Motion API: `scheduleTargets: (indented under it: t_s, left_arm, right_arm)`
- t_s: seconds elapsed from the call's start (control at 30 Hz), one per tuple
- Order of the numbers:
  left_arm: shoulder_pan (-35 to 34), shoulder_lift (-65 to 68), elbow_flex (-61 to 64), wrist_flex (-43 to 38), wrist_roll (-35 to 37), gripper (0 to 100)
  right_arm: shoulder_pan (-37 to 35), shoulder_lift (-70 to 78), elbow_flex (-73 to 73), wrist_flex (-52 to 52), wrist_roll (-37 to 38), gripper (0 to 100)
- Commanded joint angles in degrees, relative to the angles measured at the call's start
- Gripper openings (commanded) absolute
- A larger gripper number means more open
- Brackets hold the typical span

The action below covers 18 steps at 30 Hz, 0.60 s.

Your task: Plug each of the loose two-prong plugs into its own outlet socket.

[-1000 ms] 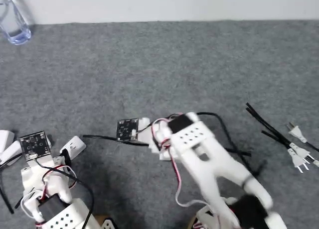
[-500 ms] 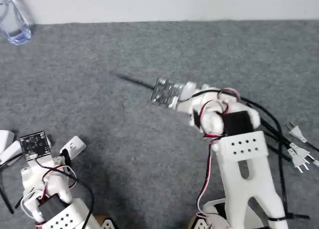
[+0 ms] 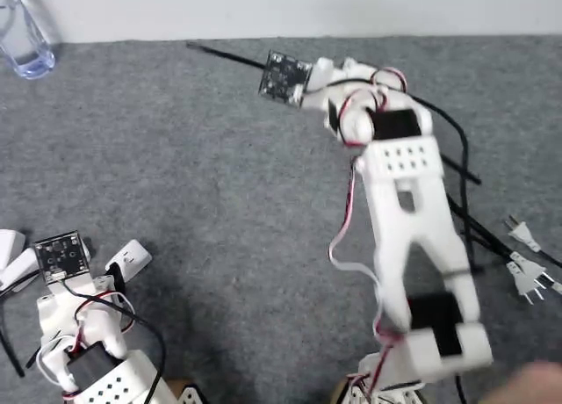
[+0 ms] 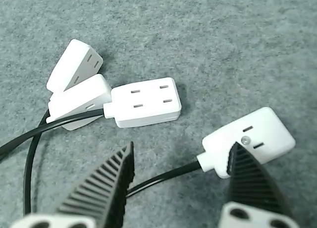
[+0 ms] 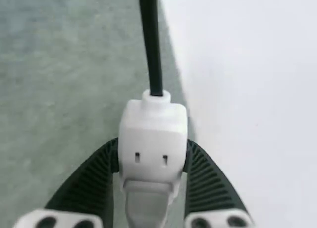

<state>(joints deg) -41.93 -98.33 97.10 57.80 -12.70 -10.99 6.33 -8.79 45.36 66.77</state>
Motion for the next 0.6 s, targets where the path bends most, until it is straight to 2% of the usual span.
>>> scheduleTargets:
  t_s: [0.0, 0.27, 0.57]
  left_arm:
    - [-0.09, -0.35, -0.31, -0.97, -0.35, 29]
    - [0.0, -0.26, -0.31, -1.05, -0.35, 29]
    - [2.2, -0.18, -0.31, -0.97, -0.35, 29]
  right_arm:
    - [2.33, 8.31, -9.32, -7.52, 1.93, 0.8]
    - [5.85, 30.11, -19.96, -24.92, 1.58, 0.8]
    - [2.51, 51.03, -32.7, -39.87, 1.76, 0.8]
